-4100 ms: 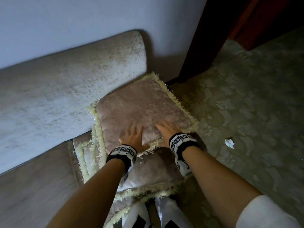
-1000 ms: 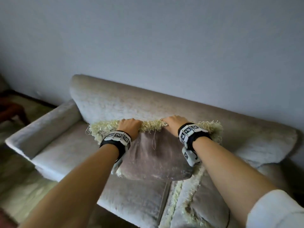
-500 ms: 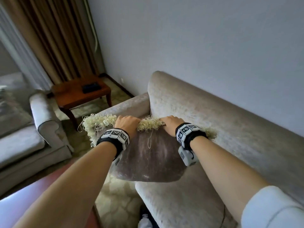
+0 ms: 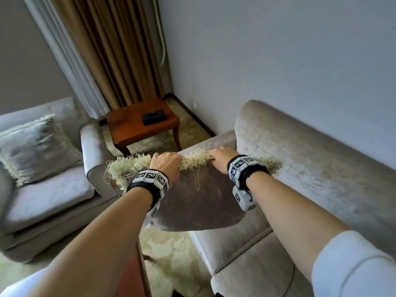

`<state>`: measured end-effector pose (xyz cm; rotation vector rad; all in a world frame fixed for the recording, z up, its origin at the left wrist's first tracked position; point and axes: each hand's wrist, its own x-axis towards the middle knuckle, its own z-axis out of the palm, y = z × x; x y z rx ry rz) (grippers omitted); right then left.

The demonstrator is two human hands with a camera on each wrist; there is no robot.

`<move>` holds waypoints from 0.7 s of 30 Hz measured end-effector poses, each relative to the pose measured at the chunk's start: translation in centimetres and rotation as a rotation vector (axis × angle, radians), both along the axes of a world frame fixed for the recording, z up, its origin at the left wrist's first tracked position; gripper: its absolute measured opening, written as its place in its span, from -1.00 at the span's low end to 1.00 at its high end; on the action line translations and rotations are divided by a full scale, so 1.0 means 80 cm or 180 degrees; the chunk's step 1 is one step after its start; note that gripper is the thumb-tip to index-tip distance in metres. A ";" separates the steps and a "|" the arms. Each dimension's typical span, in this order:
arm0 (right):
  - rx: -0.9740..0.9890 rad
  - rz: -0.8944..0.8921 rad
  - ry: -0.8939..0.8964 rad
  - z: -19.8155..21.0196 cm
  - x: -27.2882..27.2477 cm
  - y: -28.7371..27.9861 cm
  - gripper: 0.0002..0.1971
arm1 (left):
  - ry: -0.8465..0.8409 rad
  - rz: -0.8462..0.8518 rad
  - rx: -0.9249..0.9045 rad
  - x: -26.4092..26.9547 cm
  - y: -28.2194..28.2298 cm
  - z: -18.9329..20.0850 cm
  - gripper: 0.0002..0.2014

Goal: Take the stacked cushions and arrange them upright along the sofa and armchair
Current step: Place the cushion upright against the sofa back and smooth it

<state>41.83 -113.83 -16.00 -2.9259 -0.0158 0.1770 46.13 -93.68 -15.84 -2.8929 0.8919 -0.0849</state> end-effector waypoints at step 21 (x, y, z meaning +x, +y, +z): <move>-0.0265 -0.1786 0.0589 -0.039 0.174 -0.110 -0.72 | 0.0599 -0.1819 0.0258 0.306 -0.191 -0.054 -0.77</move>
